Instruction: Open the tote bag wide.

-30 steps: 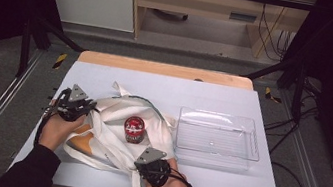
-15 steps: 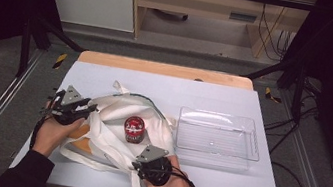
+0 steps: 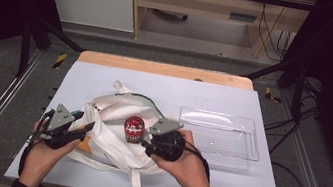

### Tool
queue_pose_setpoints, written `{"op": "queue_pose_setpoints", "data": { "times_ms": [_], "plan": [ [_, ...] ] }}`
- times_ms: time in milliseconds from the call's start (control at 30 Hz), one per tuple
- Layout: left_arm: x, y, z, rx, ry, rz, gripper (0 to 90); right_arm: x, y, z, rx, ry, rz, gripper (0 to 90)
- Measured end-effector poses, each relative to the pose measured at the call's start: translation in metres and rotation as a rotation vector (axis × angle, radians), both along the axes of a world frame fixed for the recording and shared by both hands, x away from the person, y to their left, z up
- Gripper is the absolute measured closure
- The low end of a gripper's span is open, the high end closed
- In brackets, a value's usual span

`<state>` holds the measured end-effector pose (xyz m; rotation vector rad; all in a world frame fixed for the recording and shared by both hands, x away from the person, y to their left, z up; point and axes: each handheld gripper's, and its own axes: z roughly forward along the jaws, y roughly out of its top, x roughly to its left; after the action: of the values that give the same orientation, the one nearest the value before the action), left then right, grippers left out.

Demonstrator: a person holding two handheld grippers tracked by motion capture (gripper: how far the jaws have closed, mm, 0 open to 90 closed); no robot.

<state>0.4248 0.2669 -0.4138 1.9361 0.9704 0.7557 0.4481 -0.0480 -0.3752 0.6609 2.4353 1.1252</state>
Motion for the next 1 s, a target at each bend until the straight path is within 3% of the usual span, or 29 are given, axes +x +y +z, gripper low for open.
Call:
{"op": "queue_pose_setpoints", "data": {
  "times_ms": [33,100,233,267,367,400,500,633,767,1000],
  "plan": [
    [-0.003,-0.005,-0.002,0.024,-0.003,-0.004,45.6,0.014,-0.001,0.009,-0.017,-0.006,-0.021,49.5],
    [-0.005,-0.008,-0.007,0.017,0.005,-0.005,45.1,0.028,-0.003,0.013,-0.025,-0.011,-0.054,49.5],
    [-0.005,-0.013,-0.018,0.029,0.039,-0.015,44.4,0.054,-0.004,0.014,-0.055,0.005,-0.097,50.0],
    [-0.005,-0.013,-0.018,0.029,0.039,-0.015,44.5,0.054,-0.004,0.014,-0.055,0.005,-0.097,50.0],
    [-0.007,-0.015,-0.026,0.038,0.053,-0.018,45.9,0.077,0.003,0.009,-0.106,0.026,-0.102,50.4],
    [-0.007,-0.015,-0.026,0.038,0.053,-0.018,47.1,0.077,0.003,0.009,-0.106,0.026,-0.102,50.4],
    [-0.008,-0.015,-0.028,0.028,0.061,-0.024,50.1,0.098,0.011,-0.005,-0.127,0.054,-0.107,50.5],
    [-0.007,-0.014,-0.030,0.020,0.065,-0.027,55.7,0.114,0.017,-0.019,-0.163,0.083,-0.101,49.9],
    [-0.007,-0.013,-0.031,0.024,0.066,-0.029,62.7,0.125,0.022,-0.028,-0.162,0.099,-0.092,51.4],
    [-0.006,-0.014,-0.031,0.032,0.064,-0.047,73.6,0.126,0.031,-0.040,-0.204,0.108,-0.068,59.2]
  ]
}}
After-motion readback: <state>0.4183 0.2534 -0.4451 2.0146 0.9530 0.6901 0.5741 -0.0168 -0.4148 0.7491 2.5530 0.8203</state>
